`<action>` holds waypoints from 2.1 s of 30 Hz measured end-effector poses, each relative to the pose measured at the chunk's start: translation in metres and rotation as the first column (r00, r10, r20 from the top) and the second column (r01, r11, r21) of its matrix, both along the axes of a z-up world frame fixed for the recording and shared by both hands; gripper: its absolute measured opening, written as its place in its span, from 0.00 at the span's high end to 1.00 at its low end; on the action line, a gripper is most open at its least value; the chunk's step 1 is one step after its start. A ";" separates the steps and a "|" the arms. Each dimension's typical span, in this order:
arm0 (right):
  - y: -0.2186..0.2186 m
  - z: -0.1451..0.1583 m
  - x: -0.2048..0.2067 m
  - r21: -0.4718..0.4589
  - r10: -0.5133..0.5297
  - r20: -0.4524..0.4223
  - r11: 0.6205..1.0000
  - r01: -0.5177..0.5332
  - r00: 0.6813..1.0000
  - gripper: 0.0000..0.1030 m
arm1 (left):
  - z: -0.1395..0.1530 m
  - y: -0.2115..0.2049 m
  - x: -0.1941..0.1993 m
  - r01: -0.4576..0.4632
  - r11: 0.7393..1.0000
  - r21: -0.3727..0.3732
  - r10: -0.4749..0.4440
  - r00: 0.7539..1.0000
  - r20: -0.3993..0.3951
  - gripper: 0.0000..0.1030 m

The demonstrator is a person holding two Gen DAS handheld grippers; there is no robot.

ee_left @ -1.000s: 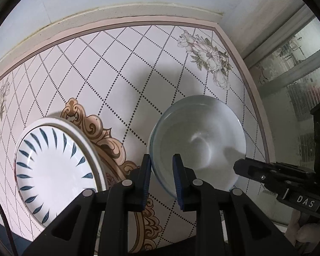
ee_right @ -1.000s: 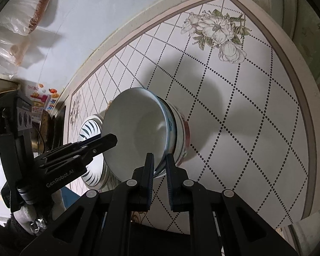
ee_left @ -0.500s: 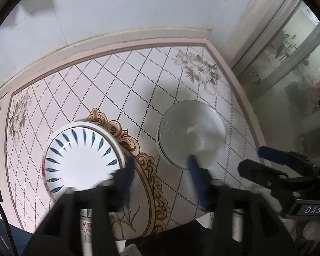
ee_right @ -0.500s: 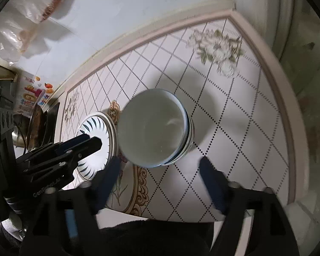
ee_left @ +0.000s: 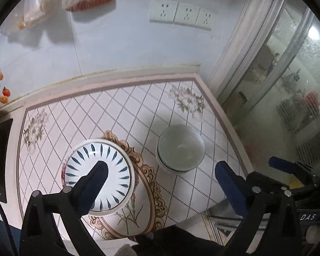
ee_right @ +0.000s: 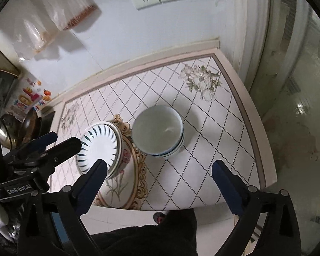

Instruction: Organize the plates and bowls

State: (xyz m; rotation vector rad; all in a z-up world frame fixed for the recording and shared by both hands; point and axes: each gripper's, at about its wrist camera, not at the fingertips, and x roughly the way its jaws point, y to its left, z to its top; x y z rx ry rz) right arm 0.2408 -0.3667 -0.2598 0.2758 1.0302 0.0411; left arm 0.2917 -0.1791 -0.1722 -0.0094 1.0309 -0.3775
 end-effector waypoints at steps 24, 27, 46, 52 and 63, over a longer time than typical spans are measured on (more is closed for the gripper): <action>-0.031 -0.110 0.083 0.338 0.053 -0.204 0.941 0.020 0.978 0.01 | -0.115 -0.007 0.101 -0.056 0.998 -0.019 0.046 0.940 -0.338 0.01; -0.033 -0.142 0.102 0.400 0.075 -0.241 0.916 0.028 0.968 0.01 | -0.139 -0.016 0.116 -0.044 0.998 -0.046 0.022 0.915 -0.402 0.01; -0.044 -0.250 0.143 0.574 0.108 -0.355 0.809 0.125 0.929 0.38 | -0.223 -0.065 0.144 0.045 0.989 -0.140 -0.118 0.809 -0.575 0.48; -0.042 -0.259 0.141 0.579 0.079 -0.361 0.800 0.157 0.929 0.45 | -0.222 -0.067 0.142 0.049 0.988 -0.145 -0.122 0.824 -0.553 0.49; -0.041 -0.253 0.142 0.550 0.084 -0.351 0.824 0.133 0.932 0.45 | -0.216 -0.070 0.137 0.062 0.993 -0.105 -0.107 0.854 -0.510 0.51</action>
